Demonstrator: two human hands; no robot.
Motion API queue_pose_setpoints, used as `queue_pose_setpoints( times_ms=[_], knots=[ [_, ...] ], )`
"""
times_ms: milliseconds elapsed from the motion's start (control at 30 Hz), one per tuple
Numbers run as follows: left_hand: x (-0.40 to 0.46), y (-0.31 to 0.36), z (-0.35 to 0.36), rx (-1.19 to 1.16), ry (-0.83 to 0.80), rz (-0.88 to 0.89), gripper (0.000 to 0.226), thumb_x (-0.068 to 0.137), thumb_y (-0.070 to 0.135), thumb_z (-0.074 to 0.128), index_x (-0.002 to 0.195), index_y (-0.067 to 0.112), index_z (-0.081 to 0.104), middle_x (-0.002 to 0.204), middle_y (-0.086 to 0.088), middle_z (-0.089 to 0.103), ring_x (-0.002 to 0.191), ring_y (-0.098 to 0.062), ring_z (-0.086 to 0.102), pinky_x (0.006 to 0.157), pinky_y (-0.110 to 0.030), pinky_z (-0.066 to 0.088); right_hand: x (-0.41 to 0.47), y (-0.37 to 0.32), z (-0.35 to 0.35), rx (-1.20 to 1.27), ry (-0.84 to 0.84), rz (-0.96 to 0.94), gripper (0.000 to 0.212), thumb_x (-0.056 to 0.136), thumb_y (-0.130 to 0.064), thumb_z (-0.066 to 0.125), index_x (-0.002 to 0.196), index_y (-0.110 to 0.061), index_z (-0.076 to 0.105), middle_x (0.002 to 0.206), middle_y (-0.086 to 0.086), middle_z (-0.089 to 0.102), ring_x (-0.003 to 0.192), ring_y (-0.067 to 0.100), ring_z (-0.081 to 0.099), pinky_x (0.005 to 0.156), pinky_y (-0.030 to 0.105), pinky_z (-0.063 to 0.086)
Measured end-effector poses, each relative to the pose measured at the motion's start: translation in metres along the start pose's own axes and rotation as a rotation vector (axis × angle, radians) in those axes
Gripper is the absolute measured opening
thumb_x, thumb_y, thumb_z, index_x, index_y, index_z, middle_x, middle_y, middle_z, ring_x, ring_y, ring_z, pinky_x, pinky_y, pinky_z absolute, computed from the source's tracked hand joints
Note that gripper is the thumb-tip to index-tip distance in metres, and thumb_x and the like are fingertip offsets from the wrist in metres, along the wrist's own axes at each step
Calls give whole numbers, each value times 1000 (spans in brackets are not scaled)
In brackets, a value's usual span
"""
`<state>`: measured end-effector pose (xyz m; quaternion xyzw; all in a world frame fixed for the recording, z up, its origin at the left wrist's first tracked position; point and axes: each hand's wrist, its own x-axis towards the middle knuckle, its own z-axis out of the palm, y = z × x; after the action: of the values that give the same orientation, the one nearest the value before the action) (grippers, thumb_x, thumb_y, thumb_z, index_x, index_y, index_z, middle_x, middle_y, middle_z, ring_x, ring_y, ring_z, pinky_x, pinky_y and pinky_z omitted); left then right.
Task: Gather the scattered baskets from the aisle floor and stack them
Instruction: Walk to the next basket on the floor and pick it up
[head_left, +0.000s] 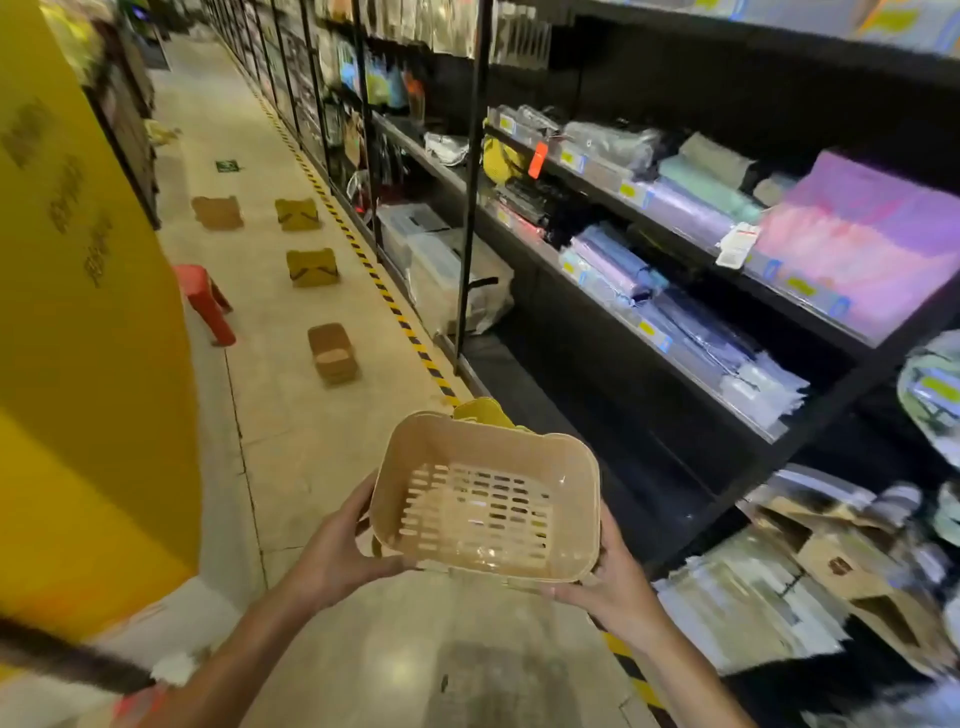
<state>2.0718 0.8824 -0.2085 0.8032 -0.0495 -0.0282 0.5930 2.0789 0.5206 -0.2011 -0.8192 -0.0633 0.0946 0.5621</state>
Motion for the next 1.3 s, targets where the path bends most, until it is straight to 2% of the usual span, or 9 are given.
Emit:
queue_pose_setpoints(
  times_ms=[100, 333, 533, 600, 767, 967, 1033, 1167, 1300],
  knots=[
    [19, -12, -32, 25, 37, -10, 119, 55, 44, 100, 152, 45, 31, 141, 35, 52, 130, 6, 53, 103, -8, 43, 37, -13, 26, 21, -18, -7, 120, 60, -23, 100, 154, -42, 27, 148, -19, 50, 135, 3, 49, 97, 17, 51],
    [87, -44, -75, 51, 62, -65, 126, 59, 41, 99, 158, 43, 22, 145, 42, 41, 133, 12, 45, 101, -4, 41, 139, -12, 48, 83, -97, 10, 125, 58, -27, 101, 157, -37, 26, 149, -17, 51, 137, 6, 50, 109, 45, 48],
    [194, -61, -111, 103, 38, -107, 124, 60, 40, 98, 157, 45, 20, 141, 46, 42, 130, 15, 46, 100, -2, 39, 255, 4, 56, 127, -107, 45, 119, 58, -26, 101, 151, -49, 29, 139, -18, 59, 129, 4, 57, 94, 21, 54],
    [235, -65, -122, 102, 43, -137, 124, 61, 37, 99, 157, 43, 21, 138, 48, 43, 128, 18, 46, 99, -1, 38, 298, 3, 56, 130, -114, 54, 123, 57, -30, 101, 154, -44, 26, 140, -19, 58, 131, 6, 55, 97, 25, 54],
    [335, -60, -151, 123, 19, -168, 126, 58, 34, 100, 158, 36, 24, 143, 34, 50, 134, 3, 50, 112, -23, 42, 391, -5, 48, 100, -88, 40, 124, 59, -19, 99, 155, -44, 24, 143, -19, 55, 134, 7, 53, 109, 44, 48],
    [430, -77, -156, 108, -102, -165, 126, 58, 41, 99, 159, 37, 22, 146, 34, 48, 134, 4, 50, 106, -13, 43, 456, -11, 38, 99, 3, 82, 115, 59, -34, 101, 149, -52, 31, 141, -22, 56, 127, -3, 56, 89, 7, 49],
    [464, -87, -155, 90, -164, -172, 126, 57, 47, 98, 159, 38, 23, 145, 34, 48, 133, 4, 51, 106, -14, 44, 468, -4, 34, 114, 43, 139, 120, 60, -29, 101, 151, -53, 26, 143, -22, 55, 130, -2, 54, 92, 8, 48],
    [534, -111, -149, 108, -315, -150, 127, 55, 51, 97, 157, 45, 22, 142, 39, 48, 130, 8, 52, 102, -9, 45, 491, 13, 37, 87, 156, 244, 127, 59, -27, 101, 158, -28, 21, 145, -4, 56, 133, 20, 56, 103, 43, 53],
    [599, -136, -140, 99, -489, -141, 131, 57, 50, 97, 160, 40, 16, 139, 49, 41, 129, 16, 46, 100, -6, 43, 499, 18, 56, 132, 330, 422, 128, 55, -41, 97, 150, -60, 13, 140, -25, 52, 125, -2, 57, 99, 25, 54]
  ],
)
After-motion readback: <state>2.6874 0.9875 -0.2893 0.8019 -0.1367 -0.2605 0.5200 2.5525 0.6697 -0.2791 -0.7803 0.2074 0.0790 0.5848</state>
